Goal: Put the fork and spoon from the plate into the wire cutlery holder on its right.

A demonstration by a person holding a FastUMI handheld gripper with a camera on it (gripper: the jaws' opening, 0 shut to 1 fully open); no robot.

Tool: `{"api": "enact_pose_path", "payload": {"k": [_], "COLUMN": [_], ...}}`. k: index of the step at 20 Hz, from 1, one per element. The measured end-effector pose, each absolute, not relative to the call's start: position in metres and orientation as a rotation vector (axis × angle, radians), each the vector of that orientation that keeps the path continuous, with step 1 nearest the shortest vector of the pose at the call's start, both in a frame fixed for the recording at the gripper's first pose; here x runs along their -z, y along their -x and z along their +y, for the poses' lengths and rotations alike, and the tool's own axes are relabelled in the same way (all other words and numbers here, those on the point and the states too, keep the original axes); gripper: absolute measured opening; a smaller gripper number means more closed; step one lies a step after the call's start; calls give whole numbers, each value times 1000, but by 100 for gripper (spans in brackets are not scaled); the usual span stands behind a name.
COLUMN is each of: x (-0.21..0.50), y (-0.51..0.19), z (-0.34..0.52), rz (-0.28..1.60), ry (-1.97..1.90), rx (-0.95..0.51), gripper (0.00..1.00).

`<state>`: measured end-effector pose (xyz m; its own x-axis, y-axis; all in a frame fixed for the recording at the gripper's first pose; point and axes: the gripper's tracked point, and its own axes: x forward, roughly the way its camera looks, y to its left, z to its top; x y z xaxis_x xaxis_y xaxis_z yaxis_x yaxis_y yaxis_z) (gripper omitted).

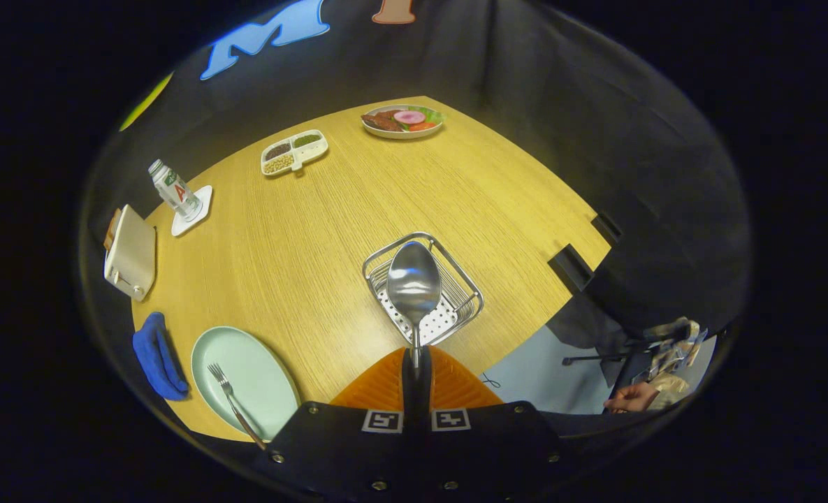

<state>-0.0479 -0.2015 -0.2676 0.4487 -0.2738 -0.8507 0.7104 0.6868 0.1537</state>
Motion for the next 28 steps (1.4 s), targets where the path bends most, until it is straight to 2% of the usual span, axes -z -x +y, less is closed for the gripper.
{"api": "enact_pose_path", "payload": {"k": [5, 8, 12, 13, 14, 16, 28], "x": [270, 263, 251, 247, 245, 239, 215], "y": [41, 41, 36, 34, 34, 31, 1], "z": [-204, -214, -222, -223, -223, -219, -179], "rz": [951, 949, 914, 902, 892, 876, 833], "ry": [-581, -555, -547, -545, -543, -537, -370], "rx": [597, 623, 624, 624, 624, 609, 472], "gripper": [1, 9, 10, 17, 40, 64, 65]}}
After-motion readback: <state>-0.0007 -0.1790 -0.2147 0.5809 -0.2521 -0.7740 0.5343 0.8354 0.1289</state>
